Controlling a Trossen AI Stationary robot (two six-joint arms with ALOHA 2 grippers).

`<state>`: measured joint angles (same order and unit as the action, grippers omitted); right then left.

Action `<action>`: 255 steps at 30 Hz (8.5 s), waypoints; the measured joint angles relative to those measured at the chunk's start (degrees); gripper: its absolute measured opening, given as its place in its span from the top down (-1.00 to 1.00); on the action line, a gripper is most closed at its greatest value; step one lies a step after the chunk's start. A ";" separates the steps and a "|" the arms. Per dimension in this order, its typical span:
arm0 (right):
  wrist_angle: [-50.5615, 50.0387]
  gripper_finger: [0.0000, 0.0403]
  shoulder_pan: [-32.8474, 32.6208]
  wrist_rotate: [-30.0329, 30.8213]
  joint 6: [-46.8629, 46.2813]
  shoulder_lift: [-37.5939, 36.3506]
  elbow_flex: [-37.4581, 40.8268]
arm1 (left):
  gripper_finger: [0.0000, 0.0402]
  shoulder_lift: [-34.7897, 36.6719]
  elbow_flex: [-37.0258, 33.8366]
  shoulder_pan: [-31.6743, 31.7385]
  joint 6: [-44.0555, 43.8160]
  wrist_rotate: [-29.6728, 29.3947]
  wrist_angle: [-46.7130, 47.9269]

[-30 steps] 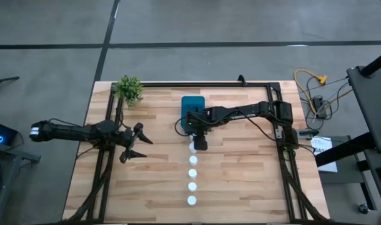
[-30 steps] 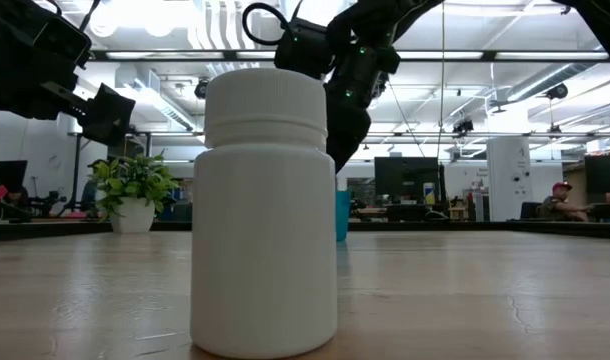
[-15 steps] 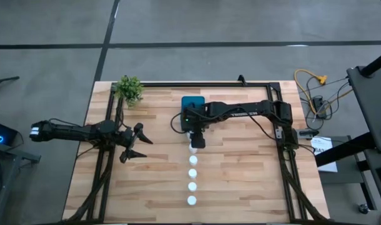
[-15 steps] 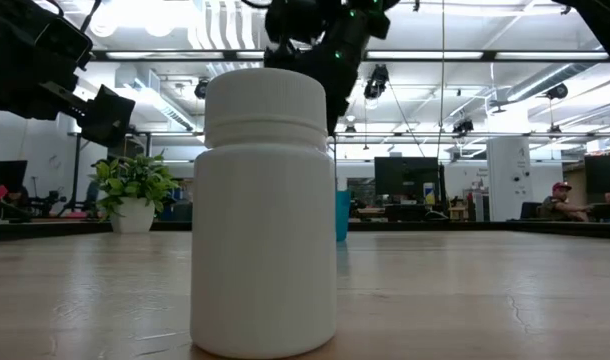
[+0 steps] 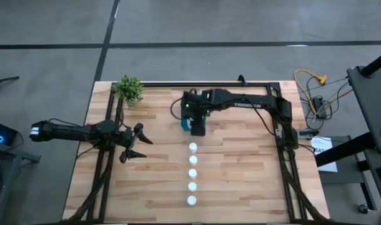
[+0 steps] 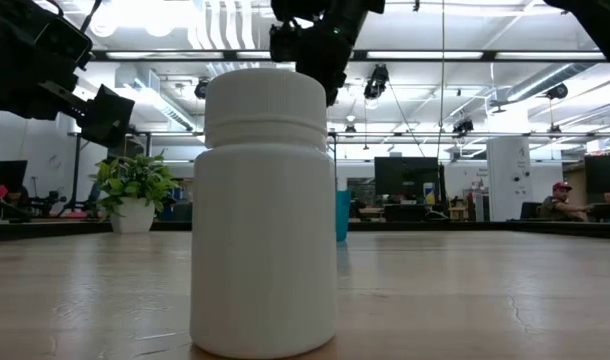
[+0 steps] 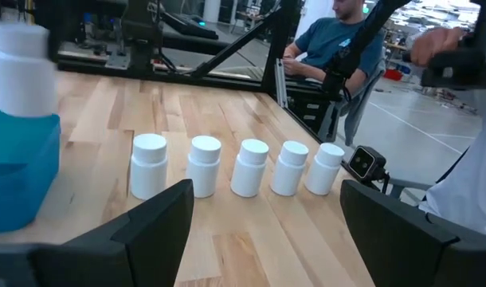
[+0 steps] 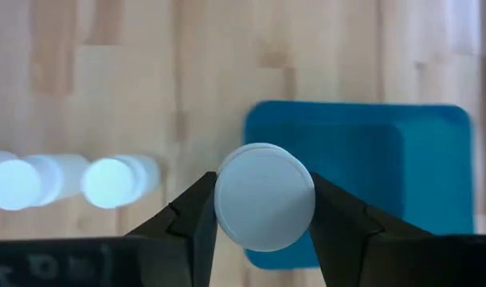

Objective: Pick and place pill bottles into a basket
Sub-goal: Put the white pill bottle into the blue bin

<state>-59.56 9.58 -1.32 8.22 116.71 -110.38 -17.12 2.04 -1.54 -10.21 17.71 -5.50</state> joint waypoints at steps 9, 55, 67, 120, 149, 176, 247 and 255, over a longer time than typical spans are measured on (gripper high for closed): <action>-1.76 0.27 8.00 -0.87 3.56 -0.07 -2.02 | -0.49 -0.04 0.00 0.02 0.00 0.03 0.02; 12.20 0.27 17.84 -8.29 7.46 -0.07 10.54 | -0.49 -0.22 0.00 0.02 0.00 0.05 0.02; 15.50 0.27 18.22 -9.73 7.22 -0.07 14.48 | -0.49 -0.26 0.00 0.02 0.02 0.05 0.00; 13.91 0.27 19.85 -10.54 6.41 6.78 11.64 | -0.49 -0.37 0.00 0.02 -0.13 0.03 -0.02; 14.33 -0.10 19.83 -10.69 6.79 6.93 11.72 | -0.49 -0.48 0.00 0.02 -0.11 0.03 0.00; -4.54 -0.10 18.98 -10.82 6.76 6.70 -5.90 | -0.49 -0.48 -0.02 0.00 -0.11 0.03 0.00; 39.11 0.31 -14.94 0.56 -12.86 -43.67 51.48 | -0.49 -0.33 -0.02 0.00 0.04 1.11 -0.57; 47.67 0.31 -14.86 1.99 -10.81 -50.11 60.74 | -0.49 -0.46 -0.02 0.00 0.08 0.90 -1.62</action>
<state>-11.89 -5.28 0.67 -2.59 66.60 -49.64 -17.58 2.02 -1.54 -10.13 18.61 -7.11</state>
